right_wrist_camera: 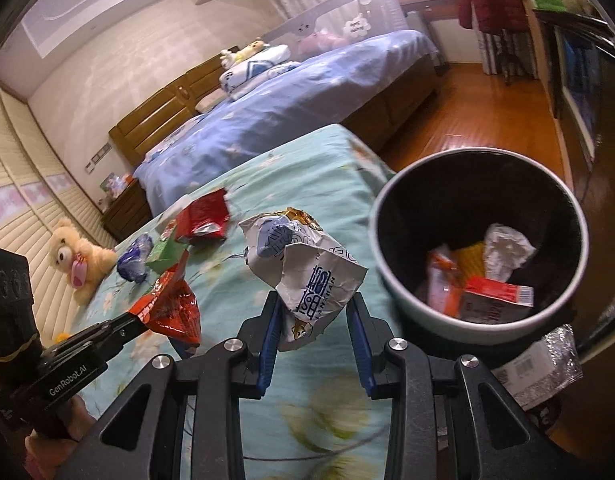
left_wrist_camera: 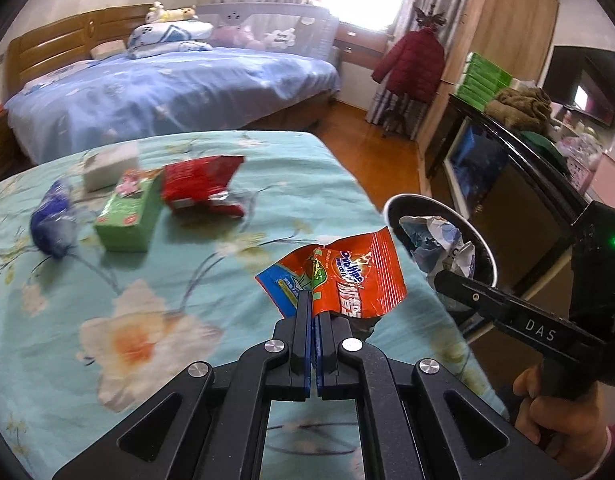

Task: Collect trash
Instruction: 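Carry the orange snack bag and white wrapper with both tools over the bin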

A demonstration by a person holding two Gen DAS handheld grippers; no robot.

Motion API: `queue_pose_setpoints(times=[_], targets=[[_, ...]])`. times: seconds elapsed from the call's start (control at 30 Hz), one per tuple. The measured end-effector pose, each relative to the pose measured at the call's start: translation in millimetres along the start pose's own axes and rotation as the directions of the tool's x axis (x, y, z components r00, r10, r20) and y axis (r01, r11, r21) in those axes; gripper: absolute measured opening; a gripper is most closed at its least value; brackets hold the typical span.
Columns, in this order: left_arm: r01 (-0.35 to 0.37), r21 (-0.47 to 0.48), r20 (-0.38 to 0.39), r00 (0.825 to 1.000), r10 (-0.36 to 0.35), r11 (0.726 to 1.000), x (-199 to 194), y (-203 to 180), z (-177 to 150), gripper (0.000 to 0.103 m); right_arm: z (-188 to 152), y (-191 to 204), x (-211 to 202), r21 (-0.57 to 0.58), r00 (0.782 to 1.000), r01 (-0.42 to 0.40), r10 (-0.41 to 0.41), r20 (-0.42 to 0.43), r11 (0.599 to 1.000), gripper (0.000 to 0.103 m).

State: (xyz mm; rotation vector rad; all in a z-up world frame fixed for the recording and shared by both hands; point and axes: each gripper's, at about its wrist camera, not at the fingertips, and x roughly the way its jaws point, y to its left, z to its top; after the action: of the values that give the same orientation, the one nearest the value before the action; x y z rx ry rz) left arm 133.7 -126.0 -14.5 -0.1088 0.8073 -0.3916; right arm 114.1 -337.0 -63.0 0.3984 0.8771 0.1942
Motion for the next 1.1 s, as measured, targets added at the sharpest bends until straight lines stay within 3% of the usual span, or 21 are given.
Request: queue_pose_setpoints(times=[0.57,1.1], targets=[[0.065,0.057,-0.030,0.998,-0.063,0.996,48,-49,23,0.000,7,-58,-20,0.074,0.996,0.081,-0.083,0.017,0.994,0.033],[0.090,0.117,-0.052,0.995,-0.084,0.989,86,-84,45,0.000,20,-89,-21,0.120,0.992,0.125,-0.127,0.009,0.985,0.033]])
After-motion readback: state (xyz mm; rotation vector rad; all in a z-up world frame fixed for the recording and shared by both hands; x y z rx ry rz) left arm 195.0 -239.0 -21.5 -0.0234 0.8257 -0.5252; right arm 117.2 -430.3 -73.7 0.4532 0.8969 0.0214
